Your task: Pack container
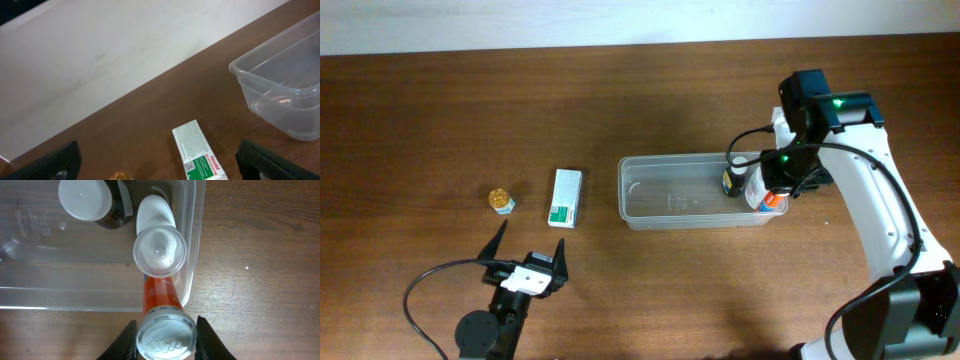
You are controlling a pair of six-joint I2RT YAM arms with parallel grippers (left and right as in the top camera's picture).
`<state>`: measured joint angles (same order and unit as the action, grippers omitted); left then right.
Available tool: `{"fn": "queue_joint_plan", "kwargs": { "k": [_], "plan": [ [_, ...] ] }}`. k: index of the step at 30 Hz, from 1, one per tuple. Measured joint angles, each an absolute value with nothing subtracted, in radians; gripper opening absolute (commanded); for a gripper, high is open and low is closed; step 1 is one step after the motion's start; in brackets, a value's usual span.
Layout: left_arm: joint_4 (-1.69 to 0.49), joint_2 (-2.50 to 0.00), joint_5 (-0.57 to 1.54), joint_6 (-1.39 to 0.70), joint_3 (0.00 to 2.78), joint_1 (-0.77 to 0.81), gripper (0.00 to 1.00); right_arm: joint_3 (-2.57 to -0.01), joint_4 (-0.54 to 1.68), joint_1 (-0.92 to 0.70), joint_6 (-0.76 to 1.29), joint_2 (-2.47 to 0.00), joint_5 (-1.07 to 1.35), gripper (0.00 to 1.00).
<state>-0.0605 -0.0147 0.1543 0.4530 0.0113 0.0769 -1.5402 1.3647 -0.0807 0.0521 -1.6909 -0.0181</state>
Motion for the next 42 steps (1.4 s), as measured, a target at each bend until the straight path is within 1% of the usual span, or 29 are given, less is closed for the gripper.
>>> {"fn": "queue_joint_plan", "kwargs": {
  "k": [14,15,16,24,27,42],
  "plan": [
    [-0.06,-0.015,0.154,0.453,0.011,0.077,0.99,-1.449,1.322,-0.081,0.053,-1.692,-0.018,0.25],
    [-0.06,-0.015,0.154,0.453,0.011,0.077,0.99,-1.449,1.32,-0.081,0.052,-1.692,-0.018,0.25],
    [-0.06,-0.015,0.154,0.453,0.011,0.077,0.99,-1.449,1.317,-0.081,0.052,-1.692,-0.018,0.28],
    [-0.06,-0.015,0.154,0.453,0.011,0.077,0.99,-1.449,1.307,-0.081,0.052,-1.692,-0.018,0.3],
    [-0.06,-0.015,0.154,0.453,0.011,0.077,0.99,-1.449,1.307,-0.081,0.053,-1.692,-0.018,0.33],
    [-0.06,-0.015,0.154,0.453,0.011,0.077,0.99,-1.449,1.307,-0.081,0.053,-1.692,-0.007,0.34]
  ]
}}
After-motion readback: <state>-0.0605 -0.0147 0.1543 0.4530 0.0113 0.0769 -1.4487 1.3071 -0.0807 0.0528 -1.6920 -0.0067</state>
